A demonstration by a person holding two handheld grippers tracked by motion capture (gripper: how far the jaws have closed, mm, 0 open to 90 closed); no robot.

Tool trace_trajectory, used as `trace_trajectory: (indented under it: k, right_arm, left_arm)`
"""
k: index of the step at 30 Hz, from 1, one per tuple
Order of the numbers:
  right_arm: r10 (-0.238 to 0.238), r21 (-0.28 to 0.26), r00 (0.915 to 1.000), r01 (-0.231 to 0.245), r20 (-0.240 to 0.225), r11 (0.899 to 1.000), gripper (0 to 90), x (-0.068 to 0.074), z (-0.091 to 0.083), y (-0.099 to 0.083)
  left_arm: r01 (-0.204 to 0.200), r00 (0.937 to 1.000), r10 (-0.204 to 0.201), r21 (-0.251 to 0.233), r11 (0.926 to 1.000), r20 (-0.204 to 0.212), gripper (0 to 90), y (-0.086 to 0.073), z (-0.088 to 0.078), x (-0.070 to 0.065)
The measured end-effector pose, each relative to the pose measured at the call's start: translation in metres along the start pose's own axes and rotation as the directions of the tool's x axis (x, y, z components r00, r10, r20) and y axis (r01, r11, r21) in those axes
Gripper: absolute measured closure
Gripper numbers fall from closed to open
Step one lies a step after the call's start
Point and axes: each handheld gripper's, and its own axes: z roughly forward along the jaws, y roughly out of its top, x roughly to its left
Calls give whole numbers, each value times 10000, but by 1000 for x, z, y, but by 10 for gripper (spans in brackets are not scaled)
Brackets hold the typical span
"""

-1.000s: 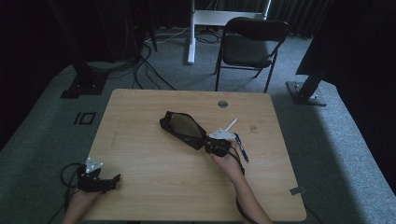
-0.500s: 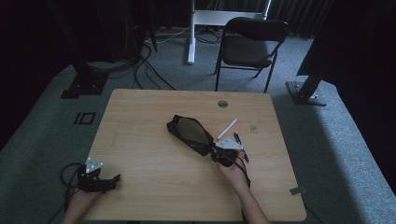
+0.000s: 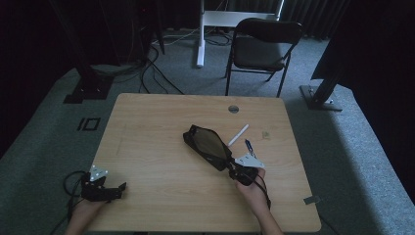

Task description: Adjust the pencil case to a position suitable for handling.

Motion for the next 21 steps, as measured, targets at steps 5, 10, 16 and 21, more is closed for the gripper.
trace_trajectory:
  k: [5,10,16,21]
  right_arm:
    - [15,-66,9999,-15,115,10000,733,4,-10,-9]
    - [68,-64,9999,-67,121,10000,733,5,-19,-14]
    - [35,-95,9998,-33,181,9999,733,8,-26,-19]
    - [225,-155,9995,-222,220,9996,732,10,-34,-25]
  left_arm:
    - [-7,10000,7,3,10000,0,1,0,0,0]
    - [-15,10000,15,10,10000,-1,1,0,0,0]
    - [-19,10000,19,1,10000,1,1,0,0,0]
    - [-17,10000,17,5,10000,1,1,0,0,0]
